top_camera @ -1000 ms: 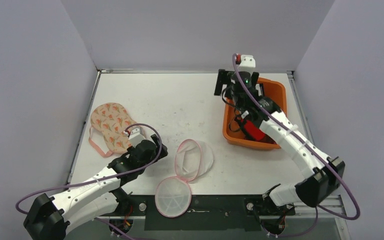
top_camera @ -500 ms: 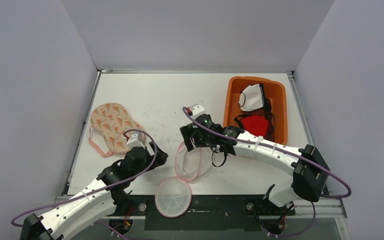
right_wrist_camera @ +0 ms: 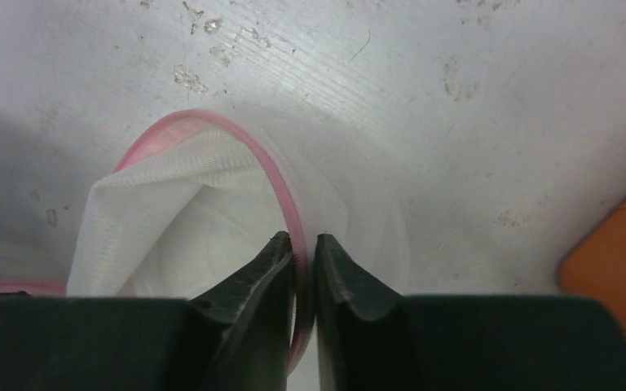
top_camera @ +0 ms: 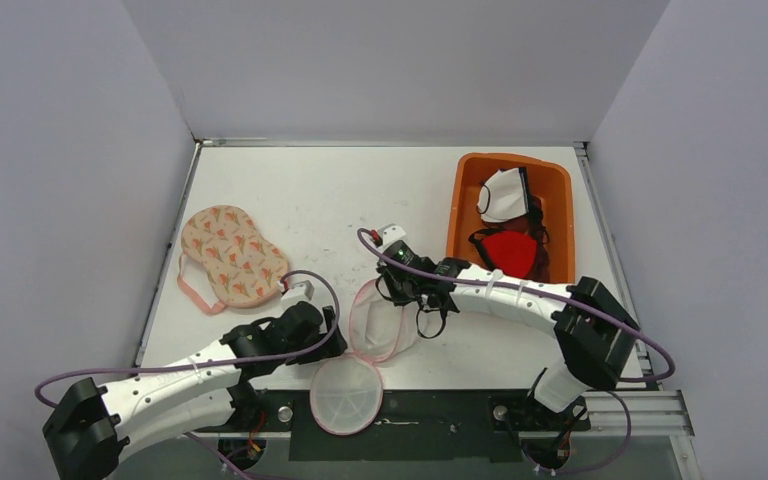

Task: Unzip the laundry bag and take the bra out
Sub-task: Close the laundry bag at the center of the board.

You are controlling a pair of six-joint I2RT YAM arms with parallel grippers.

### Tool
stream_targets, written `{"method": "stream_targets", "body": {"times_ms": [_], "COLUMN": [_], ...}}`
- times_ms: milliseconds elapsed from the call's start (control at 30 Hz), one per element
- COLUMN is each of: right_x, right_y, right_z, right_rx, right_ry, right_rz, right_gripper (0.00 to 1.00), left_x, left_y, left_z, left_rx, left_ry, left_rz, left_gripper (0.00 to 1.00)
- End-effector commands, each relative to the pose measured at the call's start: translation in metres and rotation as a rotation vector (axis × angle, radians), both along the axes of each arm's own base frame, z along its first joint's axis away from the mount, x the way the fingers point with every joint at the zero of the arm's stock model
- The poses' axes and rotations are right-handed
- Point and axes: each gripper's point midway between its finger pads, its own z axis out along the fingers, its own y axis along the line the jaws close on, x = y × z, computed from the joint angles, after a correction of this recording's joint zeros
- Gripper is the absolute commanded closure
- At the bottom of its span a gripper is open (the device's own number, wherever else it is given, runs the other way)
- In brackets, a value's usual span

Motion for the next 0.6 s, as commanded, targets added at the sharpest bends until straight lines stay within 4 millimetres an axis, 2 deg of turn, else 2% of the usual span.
{"method": "stream_targets", "body": {"times_ms": [0, 233, 367, 500, 567], "right_x": [0.015, 0.025, 0.022, 0.019, 0.017], "right_y": [0.001, -0.037, -0.052, -0.055, -0.055], "right_z": [0.023, 0.039, 0.045, 0.049, 0.047], "right_rx": [0.081, 0.230, 0.355, 0.400, 0.410], "right_ry": [-0.080, -0.128, -0.146, -0.153, -0.143], "right_rz": [-0.074, -0.280, -0.340, -0.351, -0.348], "right_gripper": [0.93, 0.95, 0.95, 0.95, 0.95], "left_x": [-0.002, -0.015, -0.023, -0.031, -0.034], "left_y": [-0.011, -0.015, -0.017, -0.021, -0.022], "left_z": [0.012, 0.005, 0.001, -0.004, -0.007], "left_rx": [-0.016, -0.051, -0.073, -0.084, -0.077], "left_ry": [-0.001, 0.035, 0.057, 0.081, 0.091], "left_rz": [-0.046, -0.097, -0.111, -0.147, -0.162], "left_gripper": [0.18, 0.19, 0.22, 0.31, 0.39]}}
